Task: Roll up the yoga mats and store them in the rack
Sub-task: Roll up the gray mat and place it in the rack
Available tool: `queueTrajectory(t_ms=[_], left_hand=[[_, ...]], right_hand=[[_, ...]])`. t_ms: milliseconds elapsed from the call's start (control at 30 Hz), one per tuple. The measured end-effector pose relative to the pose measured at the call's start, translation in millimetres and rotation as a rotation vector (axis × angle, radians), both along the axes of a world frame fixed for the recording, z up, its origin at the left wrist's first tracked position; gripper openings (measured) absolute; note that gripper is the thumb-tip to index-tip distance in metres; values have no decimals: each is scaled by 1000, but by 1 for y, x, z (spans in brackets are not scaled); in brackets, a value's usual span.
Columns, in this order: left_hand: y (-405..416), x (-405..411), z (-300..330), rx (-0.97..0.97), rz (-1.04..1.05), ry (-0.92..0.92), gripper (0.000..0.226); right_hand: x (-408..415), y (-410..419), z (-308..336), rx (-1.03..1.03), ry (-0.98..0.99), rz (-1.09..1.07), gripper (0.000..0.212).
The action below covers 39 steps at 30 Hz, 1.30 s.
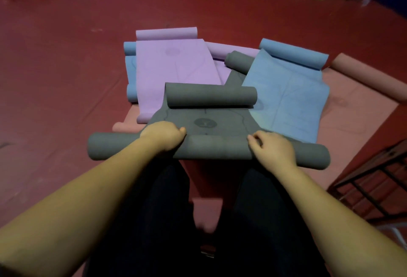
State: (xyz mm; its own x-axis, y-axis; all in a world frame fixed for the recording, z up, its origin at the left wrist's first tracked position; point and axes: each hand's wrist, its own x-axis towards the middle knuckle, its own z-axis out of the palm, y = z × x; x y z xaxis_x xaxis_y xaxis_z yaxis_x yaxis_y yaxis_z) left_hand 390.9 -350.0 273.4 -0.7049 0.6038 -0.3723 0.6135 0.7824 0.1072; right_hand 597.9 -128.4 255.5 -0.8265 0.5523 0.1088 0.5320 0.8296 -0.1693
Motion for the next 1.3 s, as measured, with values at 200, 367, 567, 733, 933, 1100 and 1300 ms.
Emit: queueTrajectory(t_ms=[200, 367, 567, 733, 933, 1100, 1300], left_hand=[[19, -10, 0, -13, 84, -145, 59], [2, -9, -6, -50, -96, 104, 65], [-32, 31, -27, 254, -48, 375, 58], [-15, 23, -4, 221, -32, 326, 59], [-15, 28, 11, 238, -26, 297, 64], [-25, 34, 26, 123, 20, 137, 71], [-31, 31, 18, 15, 24, 17, 61]], right_hand=[[4, -5, -10, 95, -56, 7, 58], [-11, 4, -5, 68, -82, 4, 51], [-31, 8, 4, -86, -215, -37, 58], [-37, 8, 19, -118, -340, -39, 65], [-26, 8, 37, -144, -395, -47, 64], [-17, 5, 59, -302, -571, 3, 66], [-6, 0, 44, -264, -445, 81, 49]])
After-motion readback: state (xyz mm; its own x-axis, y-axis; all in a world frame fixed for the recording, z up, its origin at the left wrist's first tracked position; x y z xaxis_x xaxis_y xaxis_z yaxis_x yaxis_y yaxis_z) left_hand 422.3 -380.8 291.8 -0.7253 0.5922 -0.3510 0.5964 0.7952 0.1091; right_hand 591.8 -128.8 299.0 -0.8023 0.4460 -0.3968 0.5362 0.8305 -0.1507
